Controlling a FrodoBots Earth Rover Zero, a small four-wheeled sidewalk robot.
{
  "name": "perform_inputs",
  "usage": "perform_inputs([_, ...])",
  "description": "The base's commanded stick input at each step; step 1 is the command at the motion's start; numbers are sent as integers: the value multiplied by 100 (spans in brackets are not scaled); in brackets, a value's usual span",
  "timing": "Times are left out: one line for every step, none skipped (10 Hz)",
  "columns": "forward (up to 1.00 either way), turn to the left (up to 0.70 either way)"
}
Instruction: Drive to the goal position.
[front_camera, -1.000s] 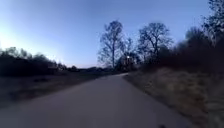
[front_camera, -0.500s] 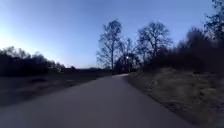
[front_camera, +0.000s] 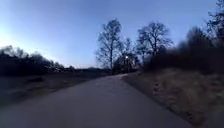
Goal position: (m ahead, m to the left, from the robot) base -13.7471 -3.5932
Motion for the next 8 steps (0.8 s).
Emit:
perform_inputs([100,0])
perform_inputs([100,0])
perform_inputs([100,0])
perform_inputs([100,0])
perform_inputs([100,0])
perform_inputs([100,0])
perform_inputs([100,0])
perform_inputs([100,0])
